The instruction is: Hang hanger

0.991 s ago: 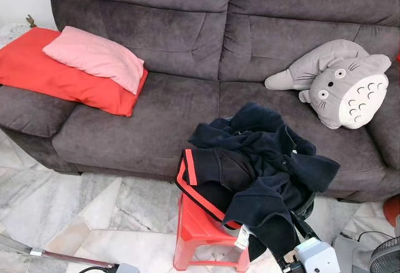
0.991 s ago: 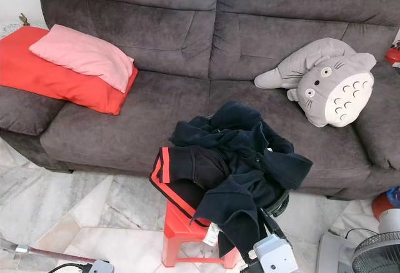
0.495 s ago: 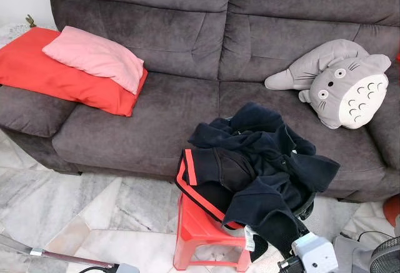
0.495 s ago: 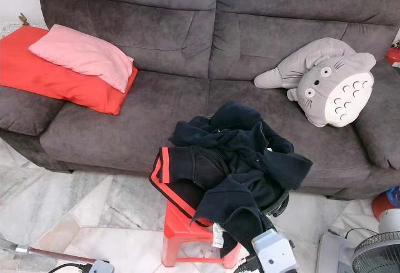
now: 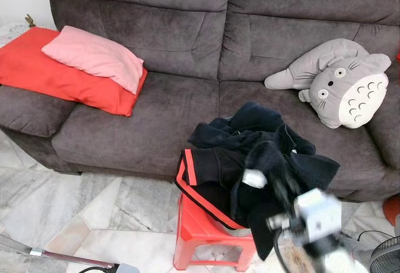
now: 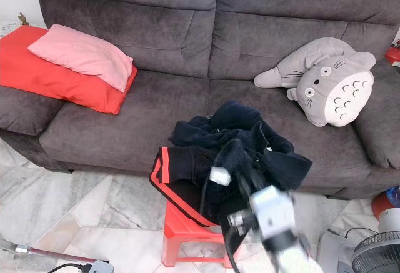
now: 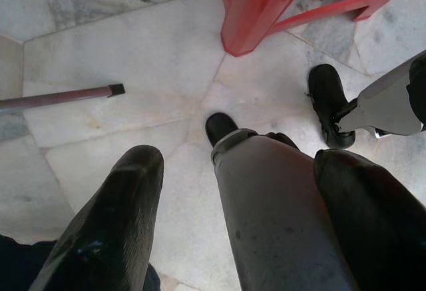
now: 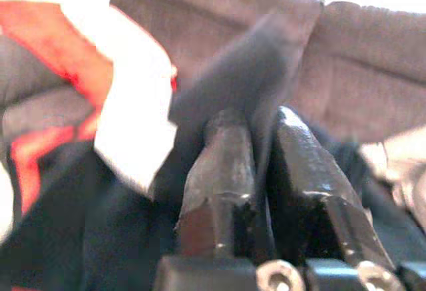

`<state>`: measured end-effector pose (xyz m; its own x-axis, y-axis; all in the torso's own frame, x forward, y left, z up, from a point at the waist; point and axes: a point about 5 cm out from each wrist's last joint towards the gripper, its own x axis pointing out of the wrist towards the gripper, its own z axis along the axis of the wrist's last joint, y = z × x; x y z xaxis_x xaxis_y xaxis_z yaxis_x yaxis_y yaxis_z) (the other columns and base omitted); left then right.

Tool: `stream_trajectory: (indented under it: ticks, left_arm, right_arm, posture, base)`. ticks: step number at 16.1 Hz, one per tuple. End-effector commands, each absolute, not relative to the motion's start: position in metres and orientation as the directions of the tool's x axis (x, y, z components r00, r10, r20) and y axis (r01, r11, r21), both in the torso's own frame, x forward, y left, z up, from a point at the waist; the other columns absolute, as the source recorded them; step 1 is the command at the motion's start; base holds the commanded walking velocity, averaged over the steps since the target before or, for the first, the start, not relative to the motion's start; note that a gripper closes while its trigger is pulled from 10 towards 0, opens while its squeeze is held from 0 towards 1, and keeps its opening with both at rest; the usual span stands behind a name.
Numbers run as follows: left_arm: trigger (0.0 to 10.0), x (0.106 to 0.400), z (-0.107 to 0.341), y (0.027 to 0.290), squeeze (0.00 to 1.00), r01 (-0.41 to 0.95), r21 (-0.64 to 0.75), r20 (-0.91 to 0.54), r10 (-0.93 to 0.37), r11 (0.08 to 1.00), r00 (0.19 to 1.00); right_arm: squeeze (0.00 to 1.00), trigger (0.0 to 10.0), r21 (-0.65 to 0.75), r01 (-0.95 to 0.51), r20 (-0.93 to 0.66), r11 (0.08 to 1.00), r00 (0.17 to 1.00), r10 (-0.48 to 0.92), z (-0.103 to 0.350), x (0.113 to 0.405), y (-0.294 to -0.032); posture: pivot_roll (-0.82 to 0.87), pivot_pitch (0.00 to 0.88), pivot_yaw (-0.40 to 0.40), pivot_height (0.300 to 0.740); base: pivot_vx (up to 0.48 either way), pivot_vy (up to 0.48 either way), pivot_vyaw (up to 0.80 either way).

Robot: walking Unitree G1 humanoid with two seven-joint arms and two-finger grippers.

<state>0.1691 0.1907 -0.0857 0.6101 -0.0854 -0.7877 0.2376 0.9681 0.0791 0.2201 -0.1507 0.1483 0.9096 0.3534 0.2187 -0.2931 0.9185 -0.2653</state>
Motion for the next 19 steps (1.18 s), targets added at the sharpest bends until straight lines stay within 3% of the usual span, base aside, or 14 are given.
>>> stream_trajectory:
  ticks: [1, 8, 14, 17, 19]
  left_arm:
    - [10.0, 0.153, -0.093, 0.191, 0.0, 0.225, 0.061, -0.822, -0.079, 0.973, 0.564]
    - [10.0, 0.152, -0.094, 0.19, 0.0, 0.223, 0.057, -0.825, -0.08, 0.973, 0.559]
    - [10.0, 0.151, -0.094, 0.189, 0.0, 0.222, 0.057, -0.826, -0.079, 0.973, 0.558]
    - [10.0, 0.151, -0.094, 0.189, 0.0, 0.221, 0.051, -0.827, -0.083, 0.974, 0.556]
    - [10.0, 0.151, -0.094, 0.189, 0.0, 0.221, 0.05, -0.828, -0.083, 0.974, 0.555]
  right_arm:
    - [0.0, 0.0, -0.248, -0.314, 0.231, 0.916, 0.9, 0.371, 0.155, 0.22, -0.146]
    - [0.0, 0.0, -0.251, -0.354, 0.23, 0.901, 0.882, 0.411, 0.171, 0.23, -0.135]
    - [0.0, 0.0, -0.376, -0.275, 0.268, 0.885, 0.882, 0.388, 0.196, 0.272, -0.141]
    - [0.0, 0.0, -0.469, -0.355, 0.062, 0.809, 0.9, 0.431, 0.169, 0.289, -0.137]
    - [0.0, 0.0, -0.474, -0.4, 0.099, 0.785, 0.861, 0.498, 0.18, 0.294, -0.123]
  posture:
    - [-0.17, 0.175, -0.02, 0.74]
    - [-0.17, 0.159, -0.026, 0.74]
    - [-0.16, 0.14, -0.022, 0.74]
    - [-0.15, 0.155, -0.016, 0.74]
    - [-0.16, 0.158, -0.016, 0.74]
  base:
    - [0.0, 0.0, 0.0]
    - [0.0, 0.0, 0.0]
    - [0.0, 0.0, 0.0]
    - [0.0, 0.0, 0.0]
    - [0.0, 0.0, 0.0]
